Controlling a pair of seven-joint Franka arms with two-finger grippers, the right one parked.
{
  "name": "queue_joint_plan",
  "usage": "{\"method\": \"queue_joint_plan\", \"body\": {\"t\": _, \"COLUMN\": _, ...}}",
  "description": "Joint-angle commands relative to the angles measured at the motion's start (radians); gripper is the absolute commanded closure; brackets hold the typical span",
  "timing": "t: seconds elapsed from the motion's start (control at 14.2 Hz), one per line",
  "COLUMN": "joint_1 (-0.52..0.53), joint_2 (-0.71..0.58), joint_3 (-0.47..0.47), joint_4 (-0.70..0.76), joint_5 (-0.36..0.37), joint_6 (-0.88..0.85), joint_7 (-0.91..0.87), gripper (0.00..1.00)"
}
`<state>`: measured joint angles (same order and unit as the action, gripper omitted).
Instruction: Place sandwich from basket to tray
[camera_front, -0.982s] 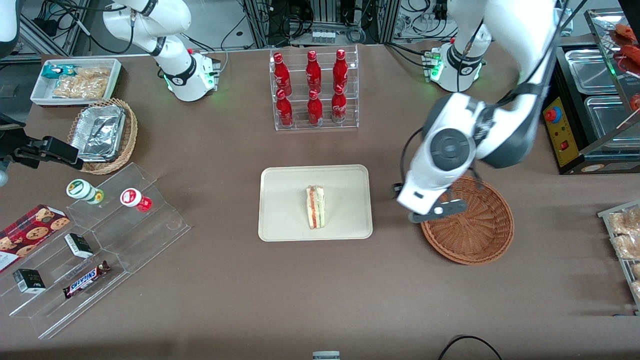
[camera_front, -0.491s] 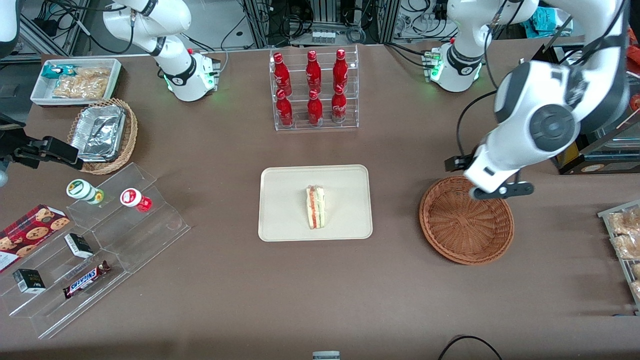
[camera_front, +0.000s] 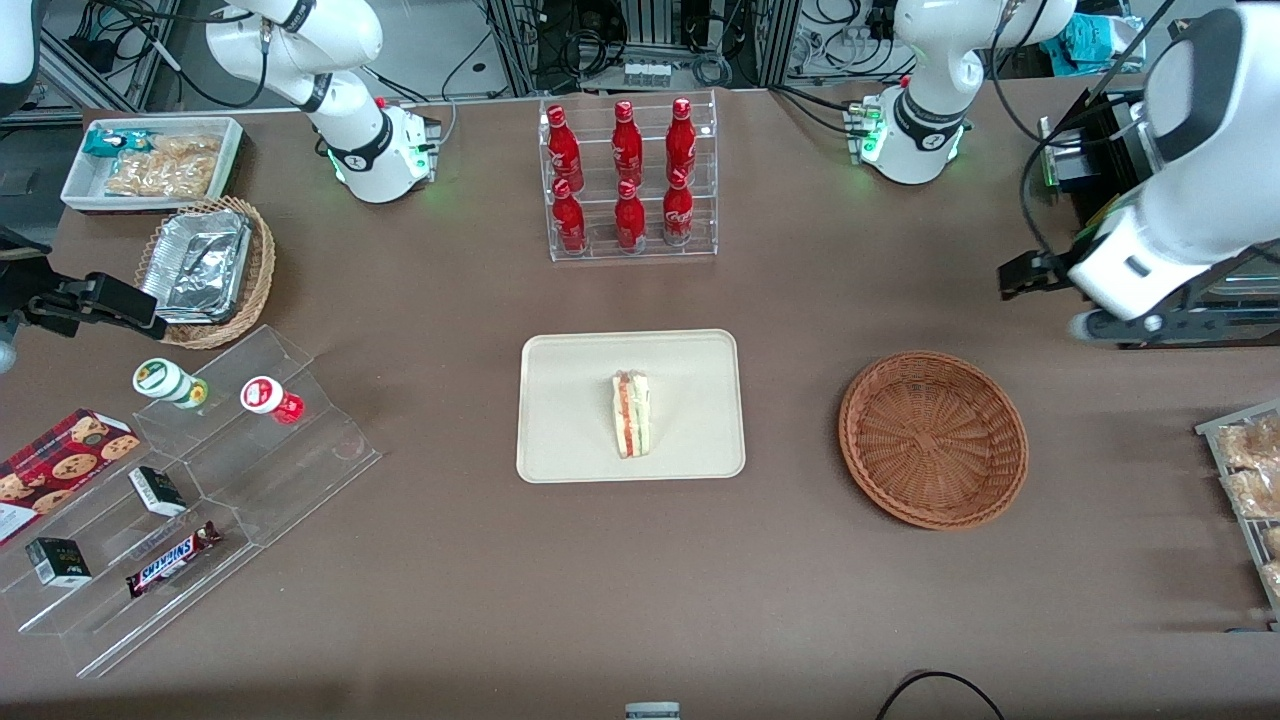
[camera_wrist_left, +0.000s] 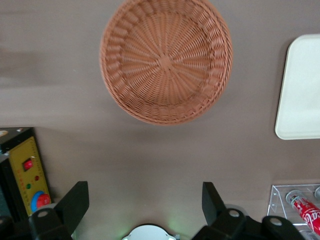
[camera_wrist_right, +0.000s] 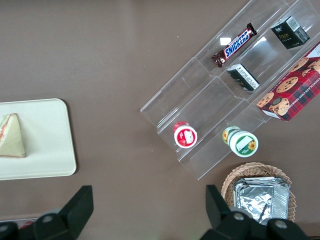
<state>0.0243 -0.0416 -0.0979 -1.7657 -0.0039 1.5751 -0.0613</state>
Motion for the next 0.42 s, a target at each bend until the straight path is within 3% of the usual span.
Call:
{"method": "queue_joint_plan", "body": {"t": 0.0, "joint_1": 0.003, "joint_2": -0.009, "joint_3": 0.039, "joint_4": 0.055, "joint_5": -0.008, "joint_6": -0.010, "joint_7": 0.021, "gripper": 0.00}}
{"method": "queue_joint_plan", "body": {"t": 0.35, "joint_1": 0.003, "joint_2": -0.012, "joint_3": 0.057, "joint_4": 0.066, "joint_5": -0.005, "joint_6": -0.012, "joint_7": 0.024, "gripper": 0.00}}
